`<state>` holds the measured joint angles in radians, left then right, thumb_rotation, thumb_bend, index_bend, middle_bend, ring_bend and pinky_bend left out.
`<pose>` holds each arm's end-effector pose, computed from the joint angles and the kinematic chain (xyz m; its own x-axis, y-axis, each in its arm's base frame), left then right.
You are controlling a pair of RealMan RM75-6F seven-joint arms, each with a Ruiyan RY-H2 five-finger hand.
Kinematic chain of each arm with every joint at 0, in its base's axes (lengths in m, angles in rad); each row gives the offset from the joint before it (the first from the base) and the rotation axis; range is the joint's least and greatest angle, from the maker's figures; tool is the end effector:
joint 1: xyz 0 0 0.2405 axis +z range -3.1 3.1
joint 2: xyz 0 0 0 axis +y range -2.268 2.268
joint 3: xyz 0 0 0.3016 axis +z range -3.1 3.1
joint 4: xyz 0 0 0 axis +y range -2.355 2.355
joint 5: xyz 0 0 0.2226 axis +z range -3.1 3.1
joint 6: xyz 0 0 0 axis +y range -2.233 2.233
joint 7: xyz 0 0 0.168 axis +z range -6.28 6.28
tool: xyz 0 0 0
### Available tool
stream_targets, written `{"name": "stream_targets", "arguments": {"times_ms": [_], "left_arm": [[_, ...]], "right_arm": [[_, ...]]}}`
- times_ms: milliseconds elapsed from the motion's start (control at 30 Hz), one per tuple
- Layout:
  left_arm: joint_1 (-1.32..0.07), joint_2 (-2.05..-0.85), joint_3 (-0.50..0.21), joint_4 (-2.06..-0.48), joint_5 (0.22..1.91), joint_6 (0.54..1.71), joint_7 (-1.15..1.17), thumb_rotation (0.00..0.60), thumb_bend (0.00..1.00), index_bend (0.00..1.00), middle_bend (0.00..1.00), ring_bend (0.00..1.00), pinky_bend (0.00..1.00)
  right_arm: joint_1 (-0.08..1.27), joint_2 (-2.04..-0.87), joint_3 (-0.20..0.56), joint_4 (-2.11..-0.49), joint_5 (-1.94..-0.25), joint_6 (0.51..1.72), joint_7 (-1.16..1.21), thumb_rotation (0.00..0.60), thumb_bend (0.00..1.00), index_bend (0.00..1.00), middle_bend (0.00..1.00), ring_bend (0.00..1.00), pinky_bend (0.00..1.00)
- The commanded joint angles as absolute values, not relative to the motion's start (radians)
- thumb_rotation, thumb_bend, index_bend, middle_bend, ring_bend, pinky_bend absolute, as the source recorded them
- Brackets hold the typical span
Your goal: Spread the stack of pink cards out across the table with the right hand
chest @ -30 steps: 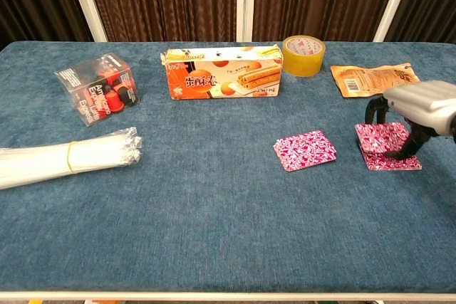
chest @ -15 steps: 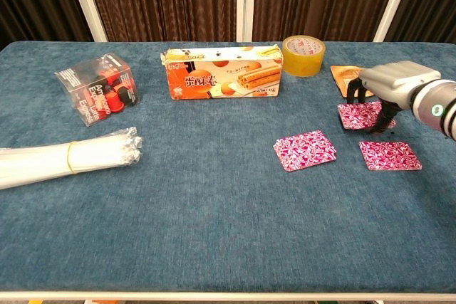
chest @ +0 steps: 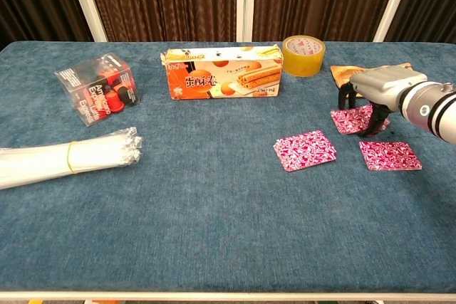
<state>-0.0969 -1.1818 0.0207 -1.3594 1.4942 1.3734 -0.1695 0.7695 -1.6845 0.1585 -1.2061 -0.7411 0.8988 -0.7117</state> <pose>-0.4177 0.2005 0.1481 0.4111 0.1611 0.8972 0.9076 0.0198 -0.4194 -0.2517 -0.4255 -0.0693 0.6533 -0.3527 0.6699 -0.7482 -0.1656 0.6425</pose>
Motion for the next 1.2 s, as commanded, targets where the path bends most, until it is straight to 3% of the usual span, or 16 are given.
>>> {"name": "stream_targets", "arguments": {"times_ms": [33, 267, 433, 633, 700, 733, 800, 867, 900, 933, 967, 1033, 1200], "left_arm": [[-0.097, -1.182, 0.02, -1.36, 1.494, 1.375, -0.169, 0.6, 0.0, 0.07, 0.05, 0.0, 0.15], [-0.097, -1.18, 0.017, -1.366, 1.495, 1.378, -0.162, 0.6, 0.0, 0.07, 0.05, 0.0, 0.15], [-0.098, -1.18, 0.016, -1.372, 1.496, 1.379, -0.151, 0.6, 0.0, 0.07, 0.05, 0.0, 0.15], [-0.101, -1.175, 0.012, -1.387, 1.503, 1.39, -0.137, 0.6, 0.0, 0.07, 0.05, 0.0, 0.15], [-0.1, -1.174, 0.011, -1.392, 1.504, 1.394, -0.132, 0.6, 0.0, 0.07, 0.05, 0.0, 0.15], [-0.101, -1.173, 0.009, -1.396, 1.504, 1.397, -0.129, 0.6, 0.0, 0.07, 0.05, 0.0, 0.15], [-0.1, -1.175, 0.004, -1.399, 1.502, 1.404, -0.125, 0.6, 0.0, 0.07, 0.05, 0.0, 0.15], [-0.1, -1.177, 0.0, -1.4, 1.5, 1.408, -0.123, 0.6, 0.0, 0.07, 0.05, 0.0, 0.15], [-0.1, -1.178, -0.001, -1.401, 1.5, 1.41, -0.122, 0.6, 0.0, 0.07, 0.05, 0.0, 0.15], [-0.101, -1.179, -0.003, -1.403, 1.5, 1.412, -0.119, 0.6, 0.0, 0.07, 0.05, 0.0, 0.15], [-0.101, -1.18, -0.004, -1.404, 1.5, 1.413, -0.116, 0.6, 0.0, 0.07, 0.05, 0.0, 0.15], [-0.101, -1.181, -0.007, -1.408, 1.499, 1.418, -0.106, 0.6, 0.0, 0.07, 0.05, 0.0, 0.15], [-0.101, -1.182, -0.013, -1.417, 1.492, 1.423, -0.071, 0.6, 0.0, 0.07, 0.05, 0.0, 0.15]], "right_arm": [[0.765, -1.676, 0.159, -1.219, -0.75, 0.909, -0.7, 0.6, 0.12, 0.23, 0.21, 0.86, 0.94], [0.738, -1.611, 0.165, -1.322, -0.799, 0.964, -0.652, 0.6, 0.12, 0.22, 0.21, 0.86, 0.94], [0.67, -1.508, 0.155, -1.487, -0.92, 1.084, -0.572, 0.6, 0.12, 0.23, 0.25, 0.86, 0.94], [0.521, -1.386, 0.12, -1.599, -1.145, 1.277, -0.309, 0.6, 0.24, 0.37, 0.38, 0.86, 0.94], [0.475, -1.351, 0.093, -1.58, -1.239, 1.342, -0.224, 0.6, 0.24, 0.39, 0.38, 0.84, 0.93], [0.446, -1.328, 0.07, -1.557, -1.295, 1.38, -0.181, 0.6, 0.24, 0.4, 0.36, 0.78, 0.9], [0.399, -1.274, 0.025, -1.555, -1.327, 1.396, -0.139, 0.6, 0.24, 0.36, 0.29, 0.57, 0.79], [0.364, -1.21, -0.012, -1.598, -1.31, 1.369, -0.126, 0.6, 0.22, 0.18, 0.12, 0.18, 0.41], [0.348, -1.18, -0.026, -1.622, -1.295, 1.359, -0.126, 0.6, 0.21, 0.14, 0.09, 0.11, 0.32], [0.326, -1.154, -0.038, -1.641, -1.286, 1.366, -0.131, 0.6, 0.2, 0.06, 0.03, 0.02, 0.14], [0.308, -1.147, -0.045, -1.638, -1.291, 1.384, -0.138, 0.6, 0.19, 0.03, 0.01, 0.0, 0.06], [0.269, -1.153, -0.061, -1.6, -1.319, 1.429, -0.147, 0.6, 0.18, 0.0, 0.0, 0.0, 0.0], [0.2, -1.177, -0.071, -1.535, -1.326, 1.475, -0.135, 0.6, 0.16, 0.0, 0.0, 0.0, 0.0]]}}
